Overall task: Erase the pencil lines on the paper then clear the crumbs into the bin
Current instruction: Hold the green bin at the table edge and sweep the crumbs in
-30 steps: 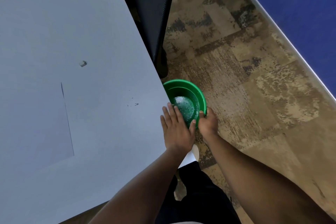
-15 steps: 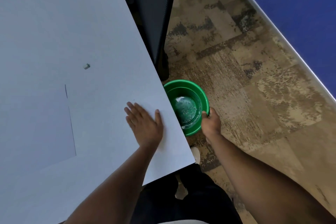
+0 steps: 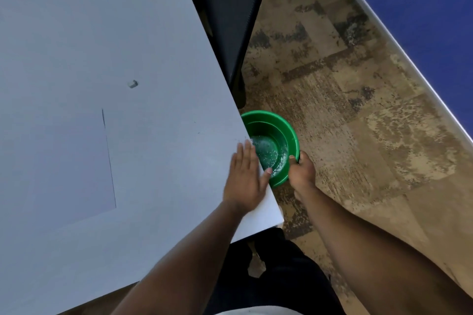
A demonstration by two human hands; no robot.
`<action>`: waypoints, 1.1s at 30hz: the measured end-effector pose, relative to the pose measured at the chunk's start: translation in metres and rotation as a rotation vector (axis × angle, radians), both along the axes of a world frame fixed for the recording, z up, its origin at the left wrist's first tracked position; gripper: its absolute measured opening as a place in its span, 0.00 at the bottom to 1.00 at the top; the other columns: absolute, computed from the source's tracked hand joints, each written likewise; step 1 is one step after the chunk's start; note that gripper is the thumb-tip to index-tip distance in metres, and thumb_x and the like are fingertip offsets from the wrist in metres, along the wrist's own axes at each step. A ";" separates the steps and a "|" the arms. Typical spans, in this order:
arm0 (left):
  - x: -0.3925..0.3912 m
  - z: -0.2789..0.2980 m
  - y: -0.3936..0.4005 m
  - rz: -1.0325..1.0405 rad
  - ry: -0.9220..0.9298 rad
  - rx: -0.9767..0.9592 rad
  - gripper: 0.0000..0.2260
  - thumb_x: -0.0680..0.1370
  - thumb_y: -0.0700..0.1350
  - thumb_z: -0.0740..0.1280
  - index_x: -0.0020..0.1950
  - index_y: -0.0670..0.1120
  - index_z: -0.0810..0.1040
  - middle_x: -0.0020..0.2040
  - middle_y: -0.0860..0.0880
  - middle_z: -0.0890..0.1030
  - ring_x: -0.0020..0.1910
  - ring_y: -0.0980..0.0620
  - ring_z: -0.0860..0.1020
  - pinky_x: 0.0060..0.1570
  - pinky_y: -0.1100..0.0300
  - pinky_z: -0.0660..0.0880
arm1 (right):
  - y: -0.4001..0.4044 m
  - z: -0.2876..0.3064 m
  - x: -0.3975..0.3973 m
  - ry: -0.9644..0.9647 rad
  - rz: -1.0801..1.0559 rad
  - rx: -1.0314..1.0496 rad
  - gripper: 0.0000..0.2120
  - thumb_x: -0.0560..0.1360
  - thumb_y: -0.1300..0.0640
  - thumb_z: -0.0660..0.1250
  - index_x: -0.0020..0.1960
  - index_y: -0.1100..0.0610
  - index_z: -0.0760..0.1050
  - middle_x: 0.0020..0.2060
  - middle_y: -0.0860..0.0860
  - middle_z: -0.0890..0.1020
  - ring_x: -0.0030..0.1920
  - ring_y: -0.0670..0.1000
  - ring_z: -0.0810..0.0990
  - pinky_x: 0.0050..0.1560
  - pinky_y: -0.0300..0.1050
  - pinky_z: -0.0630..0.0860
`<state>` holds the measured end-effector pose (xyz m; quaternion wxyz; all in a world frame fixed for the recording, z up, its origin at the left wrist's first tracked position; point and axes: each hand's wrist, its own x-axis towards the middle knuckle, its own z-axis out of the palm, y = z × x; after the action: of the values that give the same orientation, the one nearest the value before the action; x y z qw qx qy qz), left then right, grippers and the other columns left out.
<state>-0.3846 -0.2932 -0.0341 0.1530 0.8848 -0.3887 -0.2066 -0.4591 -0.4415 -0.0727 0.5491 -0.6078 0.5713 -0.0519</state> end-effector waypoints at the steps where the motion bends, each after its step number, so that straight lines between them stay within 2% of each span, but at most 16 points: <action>1: -0.005 0.002 -0.003 -0.026 -0.002 -0.020 0.35 0.84 0.62 0.45 0.83 0.41 0.41 0.83 0.45 0.38 0.82 0.47 0.34 0.77 0.56 0.33 | 0.000 0.002 0.000 -0.009 -0.007 0.000 0.10 0.83 0.57 0.58 0.62 0.53 0.75 0.50 0.52 0.82 0.48 0.54 0.81 0.50 0.50 0.79; 4: -0.004 0.001 -0.002 -0.014 -0.031 -0.041 0.34 0.85 0.62 0.45 0.84 0.42 0.41 0.83 0.46 0.37 0.81 0.48 0.33 0.78 0.56 0.33 | -0.004 0.005 0.000 -0.022 -0.018 -0.004 0.11 0.83 0.57 0.58 0.63 0.54 0.74 0.50 0.53 0.81 0.49 0.55 0.81 0.47 0.47 0.76; 9: 0.018 -0.004 0.017 0.400 -0.062 0.084 0.40 0.81 0.65 0.40 0.83 0.38 0.42 0.83 0.38 0.40 0.82 0.40 0.38 0.81 0.47 0.39 | -0.001 0.005 -0.002 -0.025 -0.025 0.011 0.10 0.83 0.58 0.59 0.62 0.55 0.75 0.48 0.53 0.81 0.47 0.54 0.80 0.41 0.42 0.72; 11: 0.025 -0.005 0.016 0.467 -0.040 0.129 0.41 0.80 0.67 0.39 0.82 0.37 0.43 0.83 0.37 0.42 0.82 0.38 0.39 0.81 0.45 0.40 | -0.001 0.006 -0.001 -0.020 -0.021 0.011 0.09 0.83 0.58 0.58 0.60 0.55 0.75 0.46 0.53 0.81 0.44 0.52 0.79 0.37 0.41 0.71; 15: 0.020 -0.012 -0.022 0.298 -0.064 0.116 0.39 0.82 0.65 0.40 0.82 0.37 0.43 0.83 0.37 0.40 0.82 0.39 0.36 0.79 0.44 0.35 | -0.017 0.008 0.000 -0.006 -0.060 -0.038 0.10 0.83 0.58 0.59 0.62 0.55 0.75 0.49 0.54 0.82 0.45 0.52 0.80 0.37 0.41 0.72; 17: 0.009 -0.010 -0.030 0.094 -0.105 0.084 0.36 0.84 0.63 0.40 0.83 0.40 0.43 0.83 0.39 0.40 0.81 0.39 0.35 0.78 0.45 0.34 | -0.009 0.005 -0.002 -0.013 -0.056 -0.025 0.10 0.83 0.58 0.59 0.61 0.54 0.75 0.49 0.54 0.82 0.48 0.54 0.82 0.42 0.44 0.76; 19: -0.001 -0.012 -0.036 -0.125 -0.109 0.042 0.32 0.86 0.61 0.42 0.83 0.41 0.44 0.83 0.40 0.41 0.81 0.41 0.35 0.79 0.47 0.35 | -0.001 0.006 -0.001 -0.010 -0.057 -0.025 0.10 0.83 0.58 0.59 0.61 0.53 0.76 0.49 0.52 0.83 0.48 0.54 0.82 0.44 0.46 0.78; 21: -0.007 -0.013 -0.046 -0.168 -0.104 -0.006 0.31 0.87 0.58 0.45 0.83 0.40 0.45 0.84 0.41 0.44 0.82 0.43 0.37 0.80 0.48 0.39 | -0.003 0.007 0.002 -0.024 -0.056 -0.052 0.10 0.82 0.57 0.59 0.60 0.52 0.77 0.48 0.51 0.83 0.48 0.53 0.82 0.47 0.50 0.80; 23: -0.008 -0.014 -0.052 -0.099 -0.072 -0.038 0.31 0.86 0.58 0.45 0.83 0.39 0.45 0.84 0.41 0.44 0.82 0.44 0.36 0.80 0.49 0.39 | -0.007 0.008 0.005 -0.013 -0.047 -0.070 0.10 0.82 0.57 0.59 0.60 0.51 0.77 0.48 0.50 0.83 0.48 0.52 0.82 0.49 0.51 0.80; 27: 0.007 -0.008 -0.041 0.019 -0.053 -0.143 0.32 0.86 0.58 0.49 0.84 0.42 0.44 0.84 0.44 0.40 0.82 0.47 0.34 0.79 0.53 0.34 | -0.008 0.008 0.006 -0.022 -0.033 -0.063 0.09 0.83 0.57 0.59 0.60 0.52 0.76 0.47 0.50 0.82 0.47 0.51 0.81 0.47 0.47 0.79; 29: 0.024 -0.009 -0.029 0.181 -0.070 -0.150 0.34 0.85 0.59 0.49 0.84 0.41 0.45 0.84 0.42 0.41 0.82 0.44 0.36 0.79 0.51 0.35 | -0.009 0.005 0.007 -0.014 -0.028 -0.057 0.09 0.83 0.57 0.59 0.60 0.53 0.75 0.47 0.51 0.82 0.46 0.50 0.81 0.43 0.45 0.77; 31: 0.042 -0.015 -0.013 0.406 -0.112 -0.084 0.35 0.84 0.60 0.49 0.83 0.37 0.48 0.83 0.38 0.45 0.82 0.39 0.41 0.80 0.46 0.40 | -0.008 0.002 0.008 0.001 -0.030 -0.059 0.09 0.83 0.57 0.60 0.61 0.54 0.75 0.47 0.52 0.82 0.44 0.51 0.81 0.38 0.41 0.73; 33: 0.059 -0.021 0.001 0.645 -0.153 -0.004 0.36 0.83 0.59 0.51 0.82 0.34 0.51 0.83 0.35 0.48 0.82 0.35 0.46 0.80 0.41 0.45 | -0.007 -0.001 0.009 0.000 -0.043 -0.057 0.09 0.83 0.57 0.60 0.61 0.55 0.75 0.46 0.53 0.82 0.46 0.54 0.82 0.39 0.43 0.73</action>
<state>-0.3256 -0.2922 -0.0552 0.1828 0.9749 -0.0991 -0.0798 -0.4502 -0.4483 -0.0735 0.5303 -0.6109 0.5824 -0.0797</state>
